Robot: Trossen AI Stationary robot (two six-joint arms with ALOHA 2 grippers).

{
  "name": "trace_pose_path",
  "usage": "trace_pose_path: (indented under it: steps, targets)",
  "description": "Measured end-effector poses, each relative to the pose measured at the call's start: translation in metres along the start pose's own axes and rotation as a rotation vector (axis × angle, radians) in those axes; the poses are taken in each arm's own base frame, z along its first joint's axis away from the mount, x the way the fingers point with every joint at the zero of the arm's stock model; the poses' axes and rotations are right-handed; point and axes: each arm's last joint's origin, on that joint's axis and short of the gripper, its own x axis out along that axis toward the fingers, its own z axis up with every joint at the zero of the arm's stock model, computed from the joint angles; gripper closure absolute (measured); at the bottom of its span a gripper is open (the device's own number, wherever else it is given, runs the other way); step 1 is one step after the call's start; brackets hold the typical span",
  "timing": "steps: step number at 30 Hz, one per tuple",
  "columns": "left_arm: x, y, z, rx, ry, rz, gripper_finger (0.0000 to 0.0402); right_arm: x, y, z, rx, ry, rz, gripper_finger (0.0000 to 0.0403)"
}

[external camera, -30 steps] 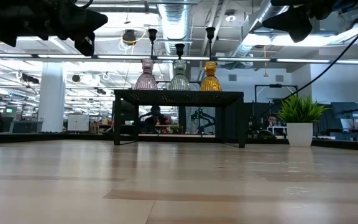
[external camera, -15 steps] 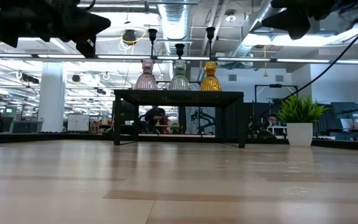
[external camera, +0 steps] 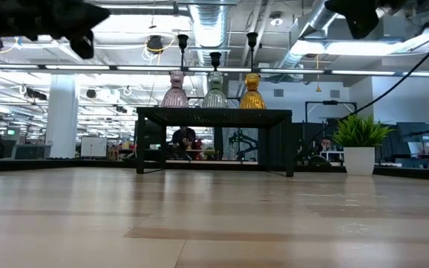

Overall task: Pick & Place candle stick holders
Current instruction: Return to Home Position

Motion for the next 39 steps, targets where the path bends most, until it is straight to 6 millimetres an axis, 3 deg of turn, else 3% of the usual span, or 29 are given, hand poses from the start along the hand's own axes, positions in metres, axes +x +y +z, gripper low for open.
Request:
trace_pose_path:
  steps: [7,12,27,37,39]
  targets:
    - [-0.019,-0.002,0.002,0.036,-0.027,0.069,0.0390,-0.006,0.000,0.003,0.008,-0.030,0.009,0.0148]
    - [-0.018,-0.001,-0.001,0.024,0.002,0.089,0.0391,-0.011,-0.002,0.001,0.012,-0.076,0.016,0.0148]
    - [-0.018,-0.001,-0.001,0.024,0.008,0.090,0.0391,-0.048,-0.019,-0.056,-0.006,-0.384,0.169,0.0148]
    - [-0.018,-0.001,-0.004,0.019,0.039,0.091,0.0391,-0.049,-0.026,-0.095,-0.002,-0.436,0.193,0.0148]
    - [-0.018,-0.001,-0.005,0.015,0.045,0.091,0.0391,-0.049,-0.026,-0.094,-0.003,-0.446,0.195,0.0148]
